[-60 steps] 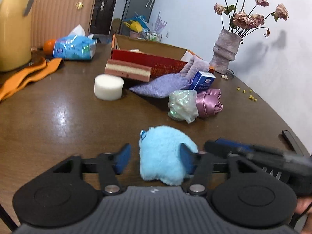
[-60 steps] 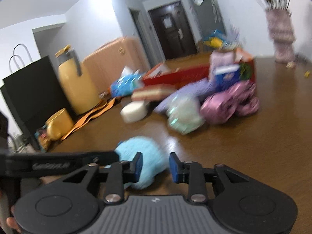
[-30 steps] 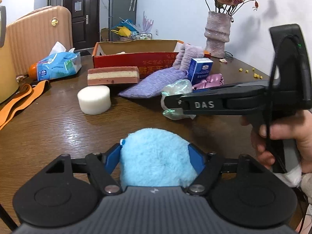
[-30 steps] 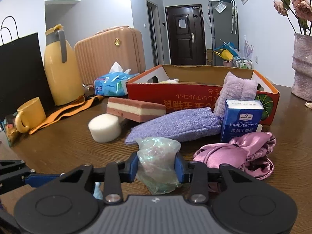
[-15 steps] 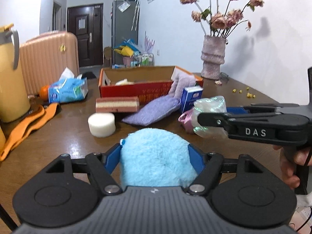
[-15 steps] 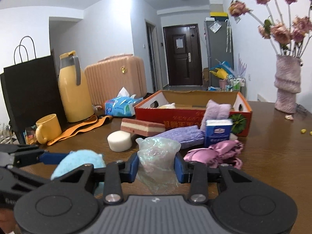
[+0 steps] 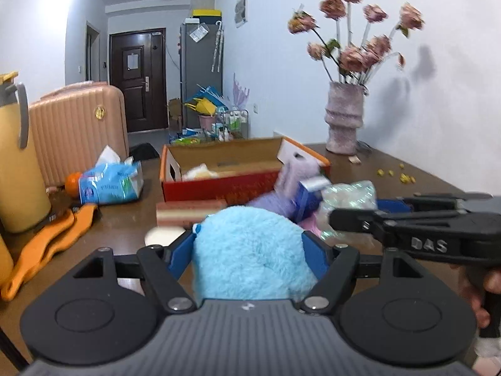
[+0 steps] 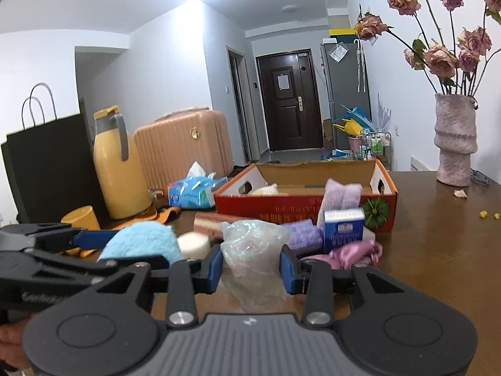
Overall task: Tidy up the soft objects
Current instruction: 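Carry the blue plush and plastic bag into the box and open both tools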
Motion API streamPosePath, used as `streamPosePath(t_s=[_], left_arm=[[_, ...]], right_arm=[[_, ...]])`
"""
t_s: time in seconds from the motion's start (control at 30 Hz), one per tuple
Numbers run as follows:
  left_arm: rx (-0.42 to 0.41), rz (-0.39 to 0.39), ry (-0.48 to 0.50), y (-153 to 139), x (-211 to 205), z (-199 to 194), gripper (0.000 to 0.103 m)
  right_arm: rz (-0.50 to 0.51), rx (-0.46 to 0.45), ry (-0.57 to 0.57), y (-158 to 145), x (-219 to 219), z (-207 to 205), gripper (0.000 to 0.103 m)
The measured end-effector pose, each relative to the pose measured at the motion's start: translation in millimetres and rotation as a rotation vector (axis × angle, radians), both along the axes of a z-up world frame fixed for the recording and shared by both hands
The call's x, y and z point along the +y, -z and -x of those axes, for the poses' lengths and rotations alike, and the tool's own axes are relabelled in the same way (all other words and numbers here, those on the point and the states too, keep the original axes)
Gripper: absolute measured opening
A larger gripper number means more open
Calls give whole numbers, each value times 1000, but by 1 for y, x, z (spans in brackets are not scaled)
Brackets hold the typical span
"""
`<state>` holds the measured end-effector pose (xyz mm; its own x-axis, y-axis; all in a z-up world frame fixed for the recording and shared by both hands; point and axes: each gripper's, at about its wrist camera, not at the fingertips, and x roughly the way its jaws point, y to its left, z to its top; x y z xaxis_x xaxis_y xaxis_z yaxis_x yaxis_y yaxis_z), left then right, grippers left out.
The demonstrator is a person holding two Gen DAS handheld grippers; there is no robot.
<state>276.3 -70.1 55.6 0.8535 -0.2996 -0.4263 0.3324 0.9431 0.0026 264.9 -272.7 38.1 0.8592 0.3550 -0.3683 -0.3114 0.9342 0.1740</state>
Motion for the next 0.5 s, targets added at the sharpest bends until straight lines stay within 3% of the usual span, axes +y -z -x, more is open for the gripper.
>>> streamPosePath(t_s=[0.13, 0.23, 0.3, 0.43, 0.5], left_arm=[[-15, 4, -24, -28, 0, -71, 74], [-26, -13, -64, -47, -5, -140, 74], [-1, 18, -100, -57, -6, -190, 75], [28, 29, -136, -52, -13, -277, 75], [82, 19, -134, -40, -17, -318, 75]], right_arm=[[-24, -12, -19, -25, -9, -49, 37], [-42, -26, -27, -52, -16, -107, 37], [-53, -28, -24, -65, -17, -147, 37], [-107, 52, -17, -75, -19, -239, 37], [-127, 110, -17, -73, -16, -289, 37]])
